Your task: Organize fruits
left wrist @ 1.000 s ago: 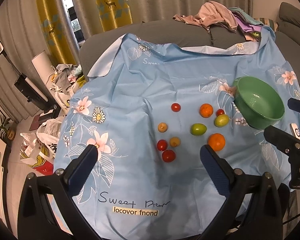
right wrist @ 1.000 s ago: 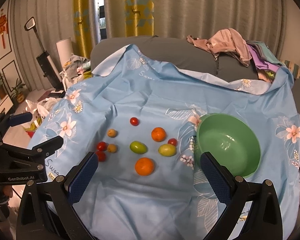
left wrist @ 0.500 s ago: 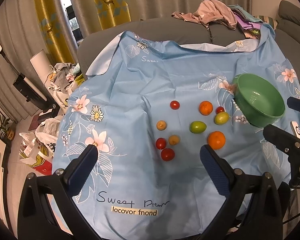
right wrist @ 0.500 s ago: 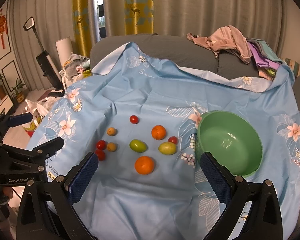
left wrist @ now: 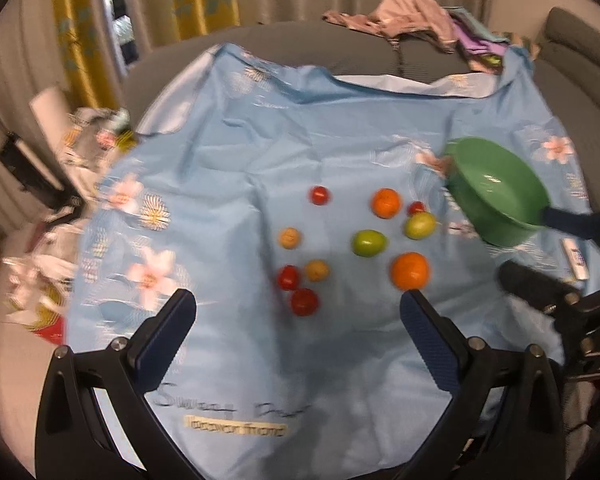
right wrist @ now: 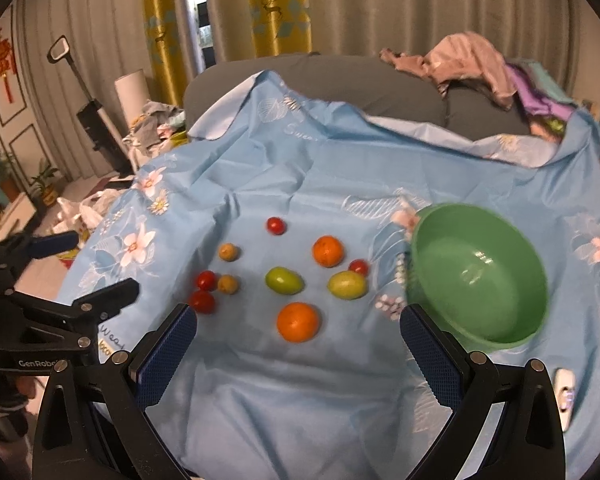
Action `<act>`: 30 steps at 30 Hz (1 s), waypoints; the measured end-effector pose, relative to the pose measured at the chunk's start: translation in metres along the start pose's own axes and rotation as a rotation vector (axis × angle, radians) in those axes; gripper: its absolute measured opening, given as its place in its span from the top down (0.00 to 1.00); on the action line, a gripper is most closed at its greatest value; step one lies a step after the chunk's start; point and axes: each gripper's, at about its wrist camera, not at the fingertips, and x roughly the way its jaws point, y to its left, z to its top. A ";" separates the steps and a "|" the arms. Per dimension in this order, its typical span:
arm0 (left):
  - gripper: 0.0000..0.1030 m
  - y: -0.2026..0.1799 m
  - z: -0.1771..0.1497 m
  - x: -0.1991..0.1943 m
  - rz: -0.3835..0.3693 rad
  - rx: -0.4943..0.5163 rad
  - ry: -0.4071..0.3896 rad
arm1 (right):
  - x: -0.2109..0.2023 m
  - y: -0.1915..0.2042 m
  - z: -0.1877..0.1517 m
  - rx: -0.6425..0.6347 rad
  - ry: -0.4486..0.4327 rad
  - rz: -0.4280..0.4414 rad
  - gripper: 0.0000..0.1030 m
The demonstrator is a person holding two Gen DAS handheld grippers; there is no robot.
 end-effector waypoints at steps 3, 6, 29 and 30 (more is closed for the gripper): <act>0.01 0.002 -0.010 0.016 -0.083 -0.009 0.017 | 0.018 -0.003 -0.013 -0.018 0.033 0.048 0.01; 0.01 0.004 -0.021 0.034 -0.120 -0.021 0.033 | 0.038 -0.007 -0.028 -0.023 0.071 0.062 0.04; 0.08 -0.005 0.007 0.104 -0.269 0.000 0.058 | 0.136 -0.034 -0.035 0.057 0.169 0.139 0.54; 0.10 -0.007 0.011 0.108 -0.273 0.006 0.062 | 0.136 -0.034 -0.035 0.051 0.161 0.137 0.54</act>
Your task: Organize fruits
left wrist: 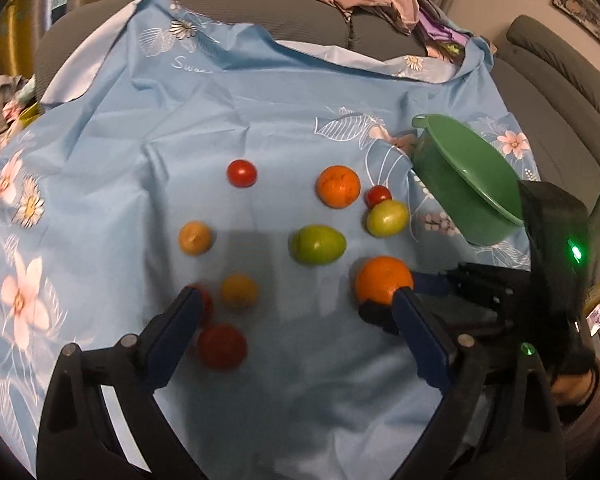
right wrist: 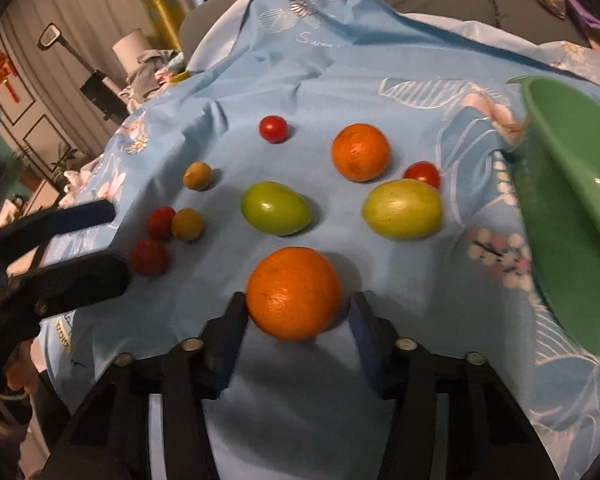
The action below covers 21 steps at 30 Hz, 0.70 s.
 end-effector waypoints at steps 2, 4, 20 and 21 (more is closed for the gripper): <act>0.14 -0.002 0.010 0.010 -0.023 0.005 0.015 | -0.002 -0.003 0.000 -0.002 -0.008 -0.010 0.55; 0.15 -0.005 0.020 0.022 -0.022 0.014 0.033 | -0.005 -0.012 -0.001 0.015 -0.014 -0.017 0.55; 0.43 -0.035 0.085 0.107 -0.032 0.066 0.118 | -0.005 -0.027 0.004 0.027 -0.042 -0.014 0.57; 0.46 -0.037 0.086 0.110 -0.029 0.072 0.122 | -0.005 -0.027 0.004 0.028 -0.041 -0.011 0.57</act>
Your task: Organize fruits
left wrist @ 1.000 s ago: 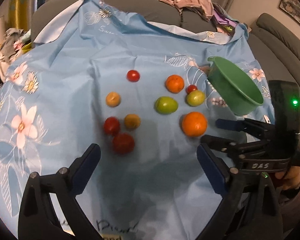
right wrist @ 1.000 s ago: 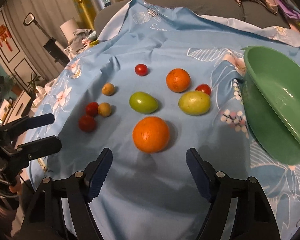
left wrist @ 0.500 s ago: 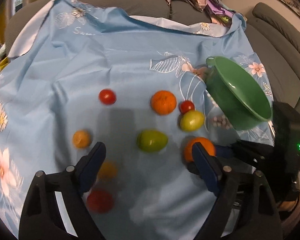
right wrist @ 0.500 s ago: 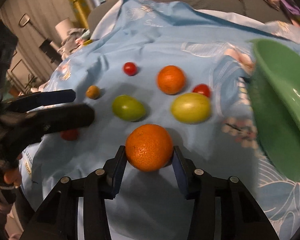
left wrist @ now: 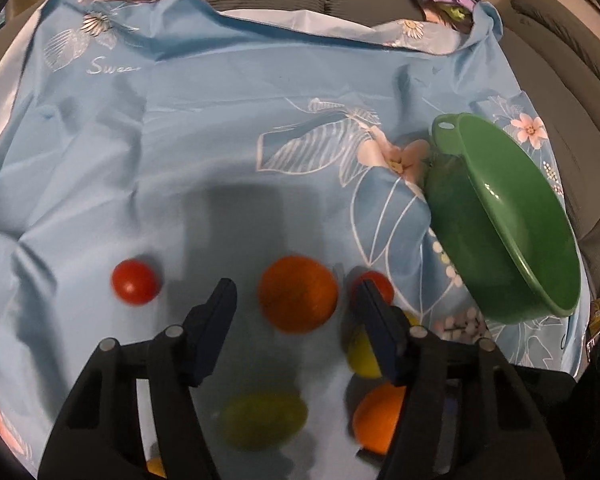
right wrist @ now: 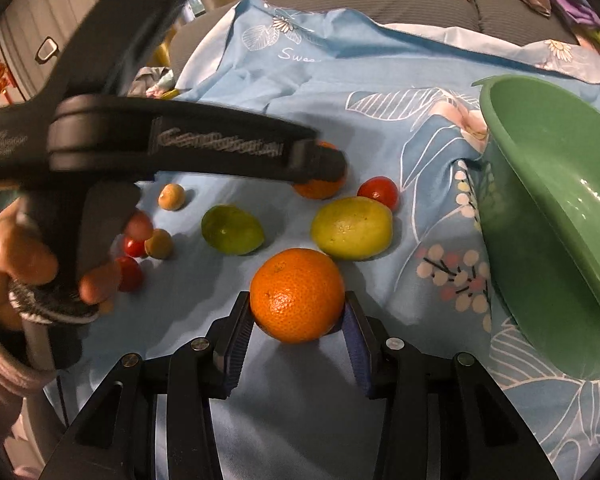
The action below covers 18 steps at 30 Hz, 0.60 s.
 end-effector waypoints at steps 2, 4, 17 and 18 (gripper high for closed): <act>0.58 -0.002 0.001 0.009 0.015 0.006 0.030 | 0.000 0.000 0.001 0.003 0.001 0.006 0.57; 0.59 -0.002 -0.002 0.012 0.019 0.011 0.030 | 0.001 0.000 0.001 0.002 0.000 0.006 0.57; 0.60 -0.014 -0.023 -0.073 -0.047 0.060 -0.142 | -0.037 -0.010 0.002 0.043 -0.102 0.051 0.57; 0.60 -0.019 -0.023 -0.080 -0.061 0.065 -0.155 | -0.049 -0.012 0.004 0.045 -0.135 0.046 0.57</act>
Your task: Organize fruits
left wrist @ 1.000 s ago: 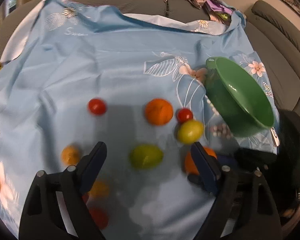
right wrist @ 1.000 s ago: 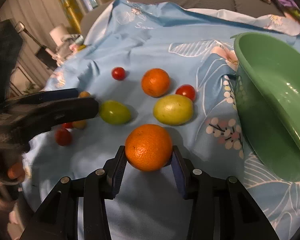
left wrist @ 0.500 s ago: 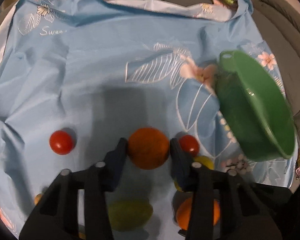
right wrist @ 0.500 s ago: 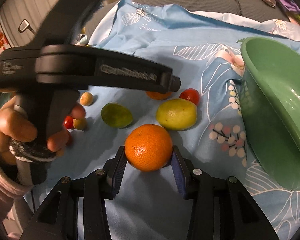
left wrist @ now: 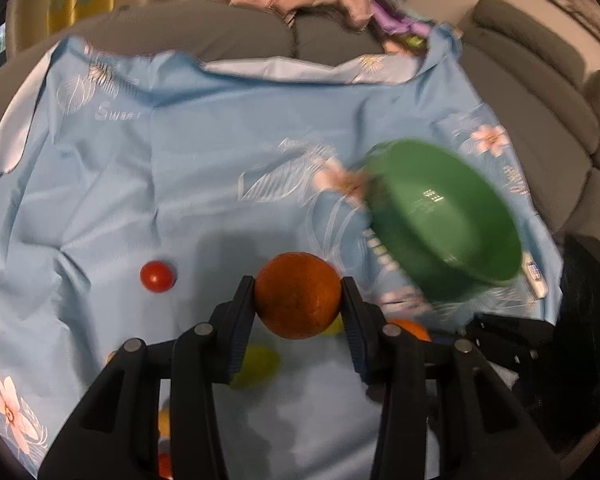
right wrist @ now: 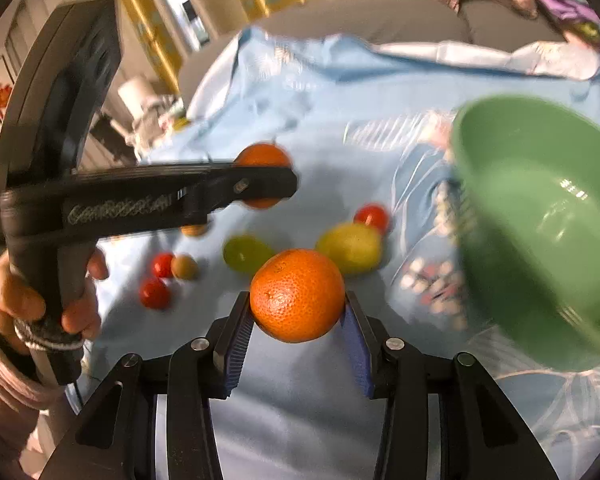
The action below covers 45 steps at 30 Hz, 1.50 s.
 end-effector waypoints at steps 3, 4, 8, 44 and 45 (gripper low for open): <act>0.60 -0.020 0.009 -0.010 -0.062 0.026 -0.034 | -0.027 -0.006 0.008 0.007 -0.083 -0.045 0.57; 0.60 -0.028 0.012 -0.010 -0.075 0.036 -0.040 | -0.039 -0.011 0.010 0.010 -0.118 -0.082 0.57; 0.59 -0.063 0.026 -0.003 -0.138 0.105 -0.081 | -0.064 -0.031 0.012 0.027 -0.180 -0.243 0.57; 0.22 -0.004 -0.067 -0.057 0.052 -0.069 -0.014 | -0.126 -0.061 -0.013 0.161 -0.173 -0.359 0.51; 0.22 0.005 -0.078 -0.065 0.075 -0.093 -0.008 | -0.125 -0.058 -0.014 0.158 -0.172 -0.349 0.51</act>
